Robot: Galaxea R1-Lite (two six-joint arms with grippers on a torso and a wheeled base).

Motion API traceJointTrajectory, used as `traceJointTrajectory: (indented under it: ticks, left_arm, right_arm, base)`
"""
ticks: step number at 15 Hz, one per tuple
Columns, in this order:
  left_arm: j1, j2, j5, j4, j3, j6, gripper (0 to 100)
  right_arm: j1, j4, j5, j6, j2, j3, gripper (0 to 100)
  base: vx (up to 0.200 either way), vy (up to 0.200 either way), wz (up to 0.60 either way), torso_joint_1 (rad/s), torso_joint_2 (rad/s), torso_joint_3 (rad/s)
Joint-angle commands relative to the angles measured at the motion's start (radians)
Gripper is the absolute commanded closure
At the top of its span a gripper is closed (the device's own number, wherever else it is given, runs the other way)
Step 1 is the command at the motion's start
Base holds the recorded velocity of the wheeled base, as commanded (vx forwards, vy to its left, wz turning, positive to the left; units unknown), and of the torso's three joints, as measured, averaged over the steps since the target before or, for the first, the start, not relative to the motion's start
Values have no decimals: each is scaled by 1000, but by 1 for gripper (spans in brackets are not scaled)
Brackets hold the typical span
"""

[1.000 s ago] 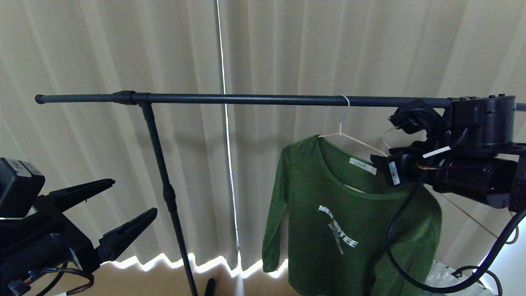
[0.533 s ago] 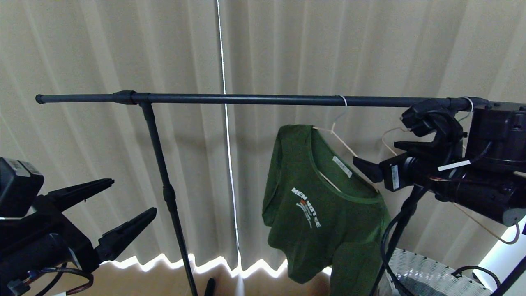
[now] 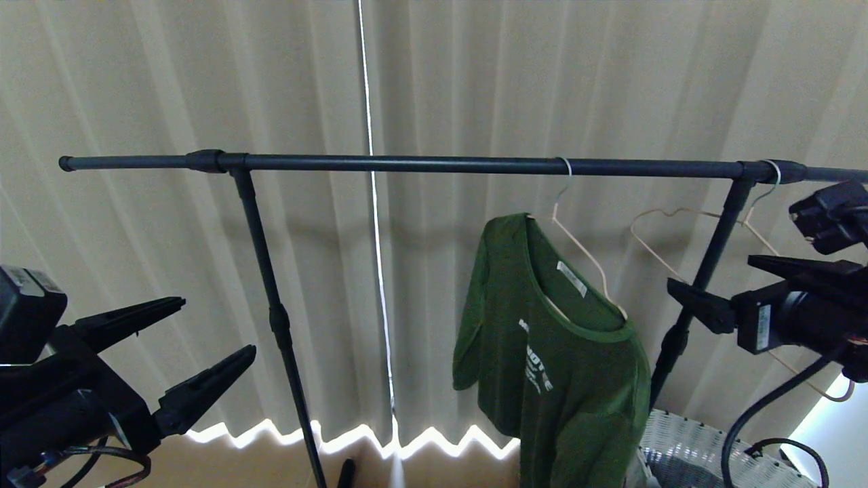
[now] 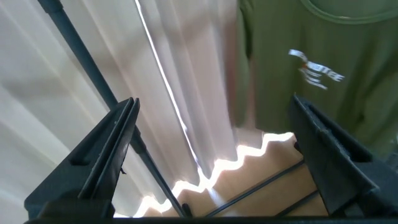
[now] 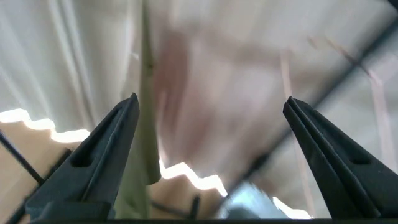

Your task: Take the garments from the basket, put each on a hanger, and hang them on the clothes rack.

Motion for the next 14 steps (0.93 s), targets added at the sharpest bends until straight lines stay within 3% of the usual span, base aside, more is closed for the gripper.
traceJointTrajectory:
  ticks: [1,5,14]
  left_arm:
    - [0,0,0,0,-1,1,0]
    - [2,-3,2,0,-2,1,0]
    - [2,-39,2,0,16,8,0]
  right_arm:
    - [-27,14,0,0,-69,14,0]
    - [-27,14,0,0,-74,24,0]
    - [-27,14,-9,0,-74,68,0]
  base:
    - [0,0,0,0,0,0]
    - [0,0,0,0,0,0]
    - [-200,0,0,5,3,2]
